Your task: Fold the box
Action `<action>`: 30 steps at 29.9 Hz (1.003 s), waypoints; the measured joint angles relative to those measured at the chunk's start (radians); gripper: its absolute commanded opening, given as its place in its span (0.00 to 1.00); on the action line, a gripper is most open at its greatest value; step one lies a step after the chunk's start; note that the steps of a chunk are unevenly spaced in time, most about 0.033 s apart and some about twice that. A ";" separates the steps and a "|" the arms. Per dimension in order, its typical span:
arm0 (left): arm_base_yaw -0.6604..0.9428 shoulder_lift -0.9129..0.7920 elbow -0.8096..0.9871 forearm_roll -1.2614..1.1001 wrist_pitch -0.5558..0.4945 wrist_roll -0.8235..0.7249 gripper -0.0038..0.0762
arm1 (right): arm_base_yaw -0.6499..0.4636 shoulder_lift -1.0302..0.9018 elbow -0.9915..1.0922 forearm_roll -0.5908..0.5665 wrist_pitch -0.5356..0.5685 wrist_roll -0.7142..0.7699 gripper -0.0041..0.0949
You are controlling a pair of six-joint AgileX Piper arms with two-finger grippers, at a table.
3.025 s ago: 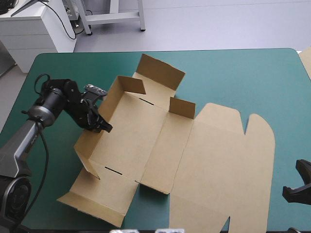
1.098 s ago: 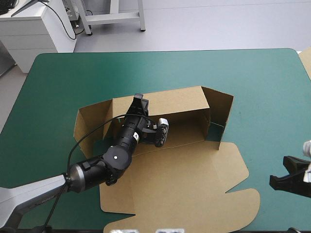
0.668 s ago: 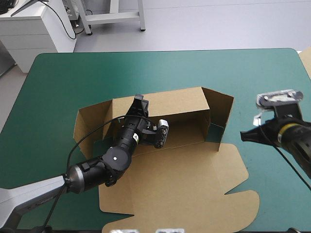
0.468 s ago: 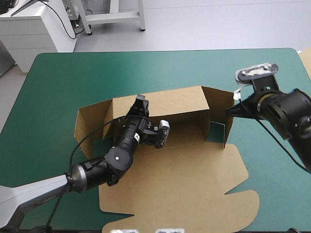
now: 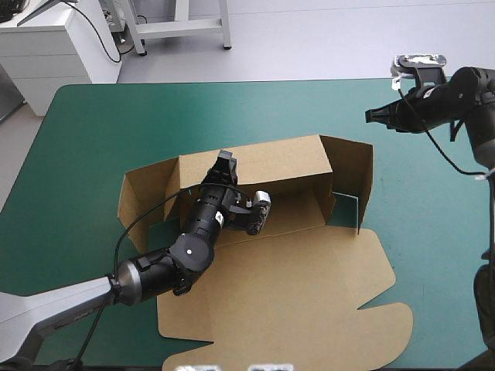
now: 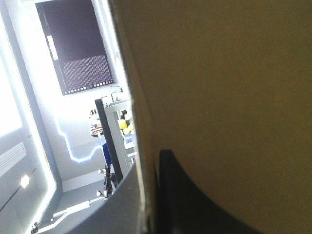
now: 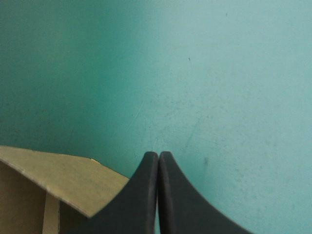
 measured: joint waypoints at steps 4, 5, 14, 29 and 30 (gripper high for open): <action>0.000 0.000 0.000 0.000 0.000 0.000 0.04 | -0.004 0.099 -0.025 0.087 -0.019 -0.039 0.02; 0.000 0.001 0.000 0.000 0.000 0.000 0.04 | -0.004 0.128 -0.027 0.127 -0.019 -0.051 0.02; 0.000 0.001 0.000 0.000 0.000 0.000 0.04 | -0.006 0.184 0.013 0.236 0.092 -0.198 0.02; 0.000 0.002 0.000 0.000 -0.001 0.001 0.04 | -0.013 -0.171 0.577 0.463 -0.227 -0.659 0.02; 0.000 0.002 0.000 0.000 -0.001 0.001 0.04 | -0.013 -0.190 0.616 0.499 -0.251 -0.721 0.02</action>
